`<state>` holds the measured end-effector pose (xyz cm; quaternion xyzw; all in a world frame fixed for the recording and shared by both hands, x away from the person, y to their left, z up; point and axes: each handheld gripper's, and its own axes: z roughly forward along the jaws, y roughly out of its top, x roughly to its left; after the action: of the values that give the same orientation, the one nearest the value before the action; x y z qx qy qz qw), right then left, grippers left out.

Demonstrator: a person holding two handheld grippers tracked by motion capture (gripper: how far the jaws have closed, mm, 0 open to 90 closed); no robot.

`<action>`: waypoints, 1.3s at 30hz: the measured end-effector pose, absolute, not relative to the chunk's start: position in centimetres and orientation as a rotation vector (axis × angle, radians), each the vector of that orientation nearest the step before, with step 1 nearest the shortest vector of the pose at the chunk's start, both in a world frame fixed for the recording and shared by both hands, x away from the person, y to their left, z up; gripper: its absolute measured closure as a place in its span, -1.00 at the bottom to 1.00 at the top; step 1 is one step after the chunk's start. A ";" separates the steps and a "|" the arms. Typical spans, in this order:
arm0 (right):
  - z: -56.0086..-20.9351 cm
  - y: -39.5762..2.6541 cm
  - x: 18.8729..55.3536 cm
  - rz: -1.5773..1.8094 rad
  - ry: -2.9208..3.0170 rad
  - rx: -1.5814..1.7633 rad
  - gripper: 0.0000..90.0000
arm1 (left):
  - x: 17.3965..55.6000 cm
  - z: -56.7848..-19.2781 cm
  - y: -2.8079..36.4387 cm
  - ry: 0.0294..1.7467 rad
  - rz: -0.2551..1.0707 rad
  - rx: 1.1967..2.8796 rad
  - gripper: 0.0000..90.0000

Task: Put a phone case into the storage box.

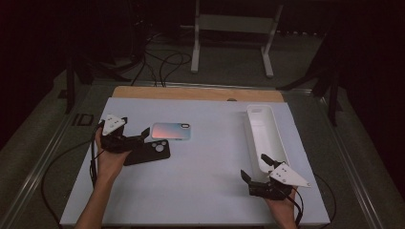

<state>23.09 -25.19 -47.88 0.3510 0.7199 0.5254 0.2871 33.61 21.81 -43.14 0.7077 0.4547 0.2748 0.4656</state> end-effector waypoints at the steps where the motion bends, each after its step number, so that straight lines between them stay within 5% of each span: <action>1: -47.9 -25.2 23.1 1.404 1.925 0.937 -0.80 | 33.9 -43.2 21.8 1.125 0.671 1.736 -0.78; 39: -48.0 -24.7 23.1 1.389 1.945 0.914 -0.80 | 42.1 -47.1 21.3 1.277 0.658 1.822 0.15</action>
<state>23.07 -24.68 -48.04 0.3420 0.7280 0.5201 0.2873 42.12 21.32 -47.14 0.7200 0.5047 0.2601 0.3990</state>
